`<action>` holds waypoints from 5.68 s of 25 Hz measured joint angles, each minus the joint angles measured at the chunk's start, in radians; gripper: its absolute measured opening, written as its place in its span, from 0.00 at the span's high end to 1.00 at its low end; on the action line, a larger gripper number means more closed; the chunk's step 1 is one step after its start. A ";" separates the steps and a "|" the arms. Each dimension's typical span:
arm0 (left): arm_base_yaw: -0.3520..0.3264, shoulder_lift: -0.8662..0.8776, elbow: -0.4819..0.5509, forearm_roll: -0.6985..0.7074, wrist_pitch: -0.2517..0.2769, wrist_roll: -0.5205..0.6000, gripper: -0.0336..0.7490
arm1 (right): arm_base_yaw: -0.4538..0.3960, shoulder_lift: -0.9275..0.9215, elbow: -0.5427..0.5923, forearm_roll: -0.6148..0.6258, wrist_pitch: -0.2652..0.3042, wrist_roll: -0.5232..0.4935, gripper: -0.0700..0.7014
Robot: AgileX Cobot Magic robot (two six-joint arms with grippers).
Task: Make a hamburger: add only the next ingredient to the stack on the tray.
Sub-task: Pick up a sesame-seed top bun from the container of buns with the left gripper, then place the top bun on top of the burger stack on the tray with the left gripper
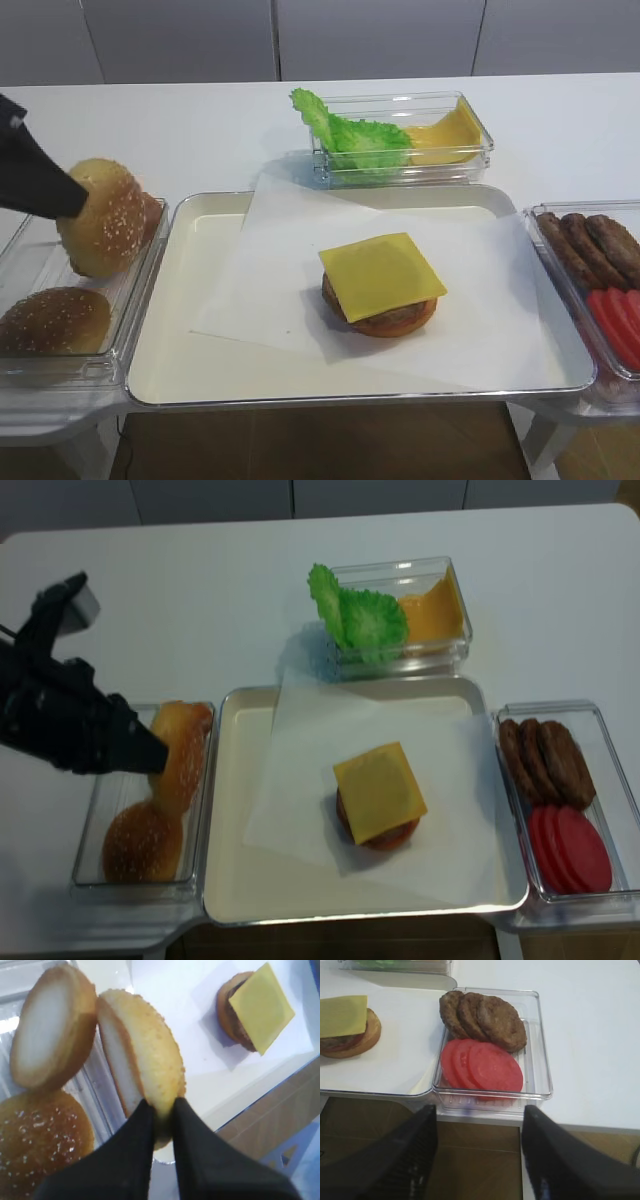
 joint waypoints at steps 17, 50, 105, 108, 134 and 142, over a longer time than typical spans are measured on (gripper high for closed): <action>-0.105 0.000 -0.066 -0.263 0.000 0.045 0.87 | 0.000 0.000 0.000 0.000 0.000 0.000 0.36; -0.427 0.289 -0.003 -0.761 -0.142 0.203 0.88 | 0.000 0.000 0.000 0.000 0.000 0.000 0.36; -0.456 0.410 0.136 -1.047 -0.161 0.363 0.89 | 0.000 0.000 0.000 0.000 0.000 -0.004 0.53; -0.456 0.410 0.136 -1.044 -0.163 0.363 0.89 | 0.000 0.000 0.000 0.000 0.000 -0.004 0.57; -0.456 0.446 0.136 -1.043 -0.130 0.363 0.90 | 0.000 0.000 0.000 0.000 0.000 -0.004 0.65; -0.456 0.450 0.136 -1.049 -0.122 0.379 0.90 | 0.000 0.000 0.000 0.000 0.000 -0.004 0.66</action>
